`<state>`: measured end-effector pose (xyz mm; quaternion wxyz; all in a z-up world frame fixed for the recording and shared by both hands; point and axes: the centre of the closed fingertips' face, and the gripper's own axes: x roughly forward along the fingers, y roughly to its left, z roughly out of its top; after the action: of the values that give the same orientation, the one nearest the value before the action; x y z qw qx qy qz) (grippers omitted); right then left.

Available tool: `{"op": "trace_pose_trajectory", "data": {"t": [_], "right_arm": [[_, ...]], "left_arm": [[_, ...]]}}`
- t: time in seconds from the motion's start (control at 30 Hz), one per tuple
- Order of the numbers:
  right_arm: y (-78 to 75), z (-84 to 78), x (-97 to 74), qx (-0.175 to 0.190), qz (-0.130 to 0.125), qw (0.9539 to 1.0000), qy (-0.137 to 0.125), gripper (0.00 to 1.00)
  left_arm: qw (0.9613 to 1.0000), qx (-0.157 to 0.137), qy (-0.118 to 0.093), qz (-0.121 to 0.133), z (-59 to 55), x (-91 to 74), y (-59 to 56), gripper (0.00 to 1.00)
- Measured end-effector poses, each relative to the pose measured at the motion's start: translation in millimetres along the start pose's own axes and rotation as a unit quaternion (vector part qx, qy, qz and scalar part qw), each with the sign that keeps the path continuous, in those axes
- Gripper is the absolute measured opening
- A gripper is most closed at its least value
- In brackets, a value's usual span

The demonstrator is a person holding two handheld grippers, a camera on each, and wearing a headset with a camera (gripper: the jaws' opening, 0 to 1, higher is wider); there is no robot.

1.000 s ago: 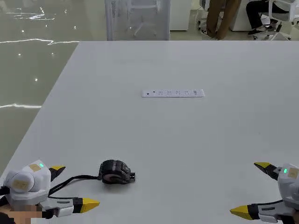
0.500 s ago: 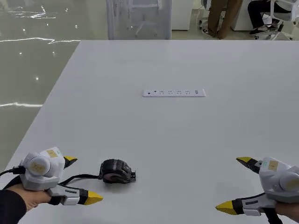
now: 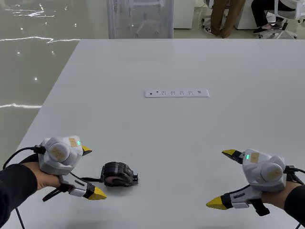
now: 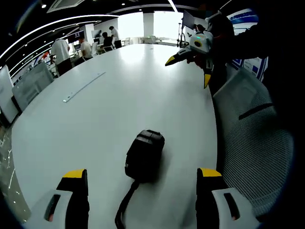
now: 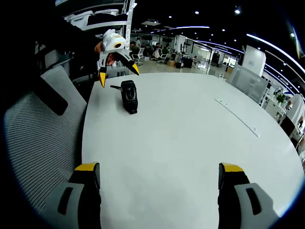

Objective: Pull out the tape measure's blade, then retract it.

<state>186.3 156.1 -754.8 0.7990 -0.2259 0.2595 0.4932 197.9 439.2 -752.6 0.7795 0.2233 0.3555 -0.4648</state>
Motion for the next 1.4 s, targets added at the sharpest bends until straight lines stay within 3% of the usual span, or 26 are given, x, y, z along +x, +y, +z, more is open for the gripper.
{"op": "trace_pose_trajectory", "data": {"t": [0.2,0.33,0.63,0.73,1.0,1.17,1.2,1.33,1.4], "right_arm": [[-4.2,15.5,14.5,-0.02,0.01,0.9998,-0.002,1.0],[-1.5,20.7,25.9,-0.03,0.029,0.9991,0.002,1.0],[17.2,36.7,57.2,-0.039,0.07,0.9968,0.0,1.0],[23.9,41.0,67.1,-0.042,0.081,0.9958,0.001,1.0],[35.3,52.2,91.5,-0.048,0.103,0.9935,0.003,1.0],[43.6,60.1,106.6,-0.048,0.116,0.9922,0.0,0.96],[45.7,61.6,110.0,-0.054,0.12,0.9913,0.0,0.94],[50.7,68.0,119.7,-0.054,0.133,0.9897,-0.003,0.9],[54.1,71.6,125.0,-0.06,0.14,0.9884,-0.004,0.87]], "left_arm": [[0.9975,0.055,0.033,-0.031,4.8,11.6,-2.2,0.85],[0.9958,0.068,0.042,-0.045,10.3,18.1,-4.3,0.83],[0.983,0.143,0.09,-0.072,4.0,38.3,-15.1,0.63],[0.9815,0.147,0.099,-0.074,4.4,43.3,-15.2,0.55],[0.9828,0.139,0.097,-0.074,10.1,52.6,-12.1,0.46],[0.9809,0.135,0.109,-0.088,7.4,57.9,-16.3,0.37],[0.9792,0.136,0.112,-0.1,5.3,57.6,-21.0,0.34],[0.9787,0.142,0.109,-0.101,7.0,56.9,-17.9,0.34],[0.9756,0.157,0.112,-0.105,6.4,56.3,-20.0,0.33]]}}
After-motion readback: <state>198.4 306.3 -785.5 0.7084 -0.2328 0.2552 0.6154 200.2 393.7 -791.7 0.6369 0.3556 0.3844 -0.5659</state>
